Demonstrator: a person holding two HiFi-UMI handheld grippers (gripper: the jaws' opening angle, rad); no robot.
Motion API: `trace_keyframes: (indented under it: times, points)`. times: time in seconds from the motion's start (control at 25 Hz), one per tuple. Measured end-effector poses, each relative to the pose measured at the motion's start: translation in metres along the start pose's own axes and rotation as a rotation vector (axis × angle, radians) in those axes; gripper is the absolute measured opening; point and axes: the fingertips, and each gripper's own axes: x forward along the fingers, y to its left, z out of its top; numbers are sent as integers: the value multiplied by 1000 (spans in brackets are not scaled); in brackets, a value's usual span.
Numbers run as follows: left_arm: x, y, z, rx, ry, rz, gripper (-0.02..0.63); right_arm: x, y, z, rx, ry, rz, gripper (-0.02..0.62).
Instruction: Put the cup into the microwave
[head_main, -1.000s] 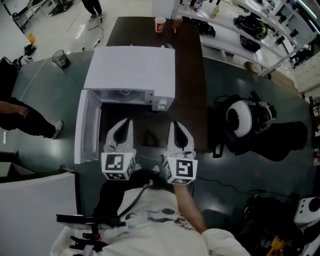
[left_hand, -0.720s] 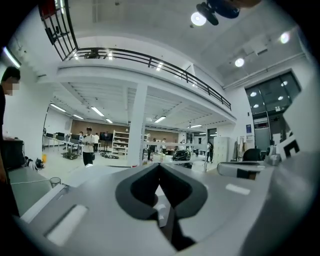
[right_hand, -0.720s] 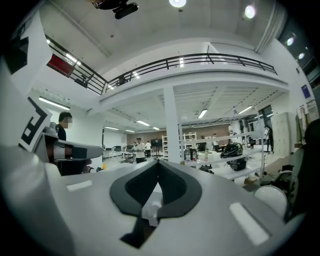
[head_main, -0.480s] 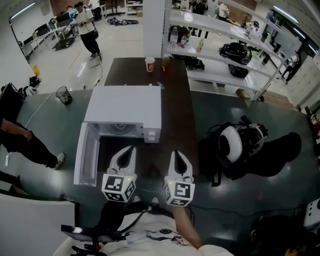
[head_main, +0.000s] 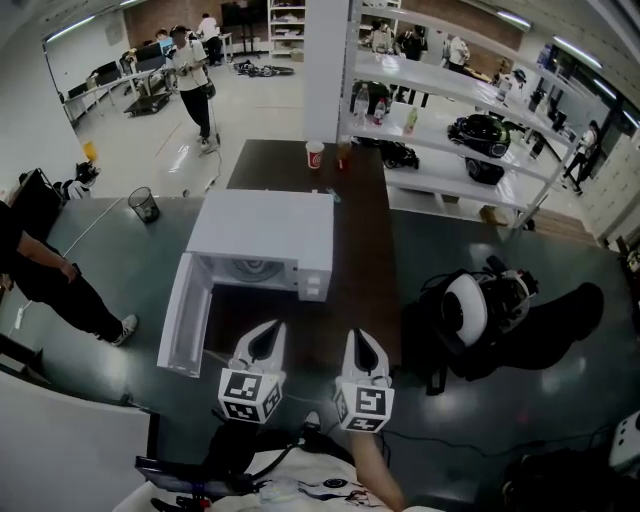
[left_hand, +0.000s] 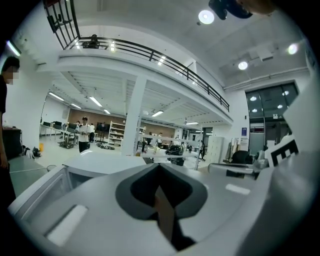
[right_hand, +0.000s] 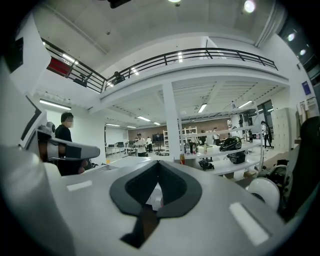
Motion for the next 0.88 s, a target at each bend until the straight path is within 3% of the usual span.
trace_keyframes:
  times: [0.32, 0.6, 0.88]
  points:
    - [-79, 17, -3, 38, -39, 15, 0, -40, 59, -7, -17, 12, 32, 2]
    - [-153, 29, -38, -10, -10, 36, 0, -88, 103, -34, -23, 74, 43, 2]
    - [-186, 17, -48, -48, 10, 35, -2, -123, 115, -34, -29, 83, 43, 2]
